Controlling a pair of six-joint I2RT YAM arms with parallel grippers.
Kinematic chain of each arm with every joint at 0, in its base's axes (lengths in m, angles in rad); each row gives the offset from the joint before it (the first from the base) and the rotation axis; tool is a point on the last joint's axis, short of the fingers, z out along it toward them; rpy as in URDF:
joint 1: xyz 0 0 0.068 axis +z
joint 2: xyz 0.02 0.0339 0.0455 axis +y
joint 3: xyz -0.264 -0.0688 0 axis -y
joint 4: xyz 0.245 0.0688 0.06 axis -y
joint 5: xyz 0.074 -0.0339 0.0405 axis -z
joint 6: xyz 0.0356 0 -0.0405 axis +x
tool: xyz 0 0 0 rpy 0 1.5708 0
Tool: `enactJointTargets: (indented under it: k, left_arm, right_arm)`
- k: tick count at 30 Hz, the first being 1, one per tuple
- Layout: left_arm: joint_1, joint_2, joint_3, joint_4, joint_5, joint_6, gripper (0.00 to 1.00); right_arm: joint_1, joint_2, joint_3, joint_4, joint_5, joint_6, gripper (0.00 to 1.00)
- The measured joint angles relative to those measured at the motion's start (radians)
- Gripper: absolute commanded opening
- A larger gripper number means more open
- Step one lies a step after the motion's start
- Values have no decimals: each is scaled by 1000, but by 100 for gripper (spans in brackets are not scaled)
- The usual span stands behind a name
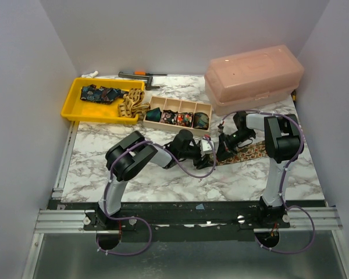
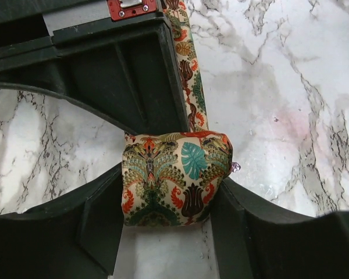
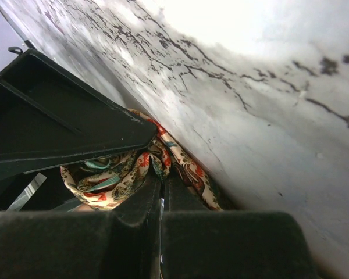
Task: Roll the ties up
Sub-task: Roll the tie at the center of the board.
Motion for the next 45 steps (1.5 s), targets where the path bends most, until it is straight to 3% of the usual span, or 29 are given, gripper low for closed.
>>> enactJointTargets:
  k: [6,9,11,16,26,34,38,43,45]
  left_arm:
    - [-2,9,0,0,1,9,44]
    - [-2,8,0,-5,2,8,33]
    - [-4,4,1,-15,-2,10,25]
    - [-10,-23,22,-123,-33,41,14]
    - [-6,-49,119,-403,-57,101,9]
    - [-6,-49,158,-489,-58,122,9]
    - [-6,-49,163,-503,-58,126,10]
    - [-4,-55,163,-518,-57,133,19]
    - [-4,-56,163,-521,-57,134,30]
  right_arm:
    - [-1,0,-4,5,-6,-3,0]
    - [-3,0,-10,13,-15,-4,1]
    - [-4,-2,-12,16,-19,-3,4]
    - [-4,-8,-11,16,-26,8,27]
    - [-80,-36,69,-19,-34,-41,50]
    - [-71,-96,70,-61,-124,-82,55]
    - [-22,-96,61,-62,-135,-83,49]
    - [18,-77,58,-47,-87,-74,1]
    - [17,-69,61,-49,-68,-60,0]
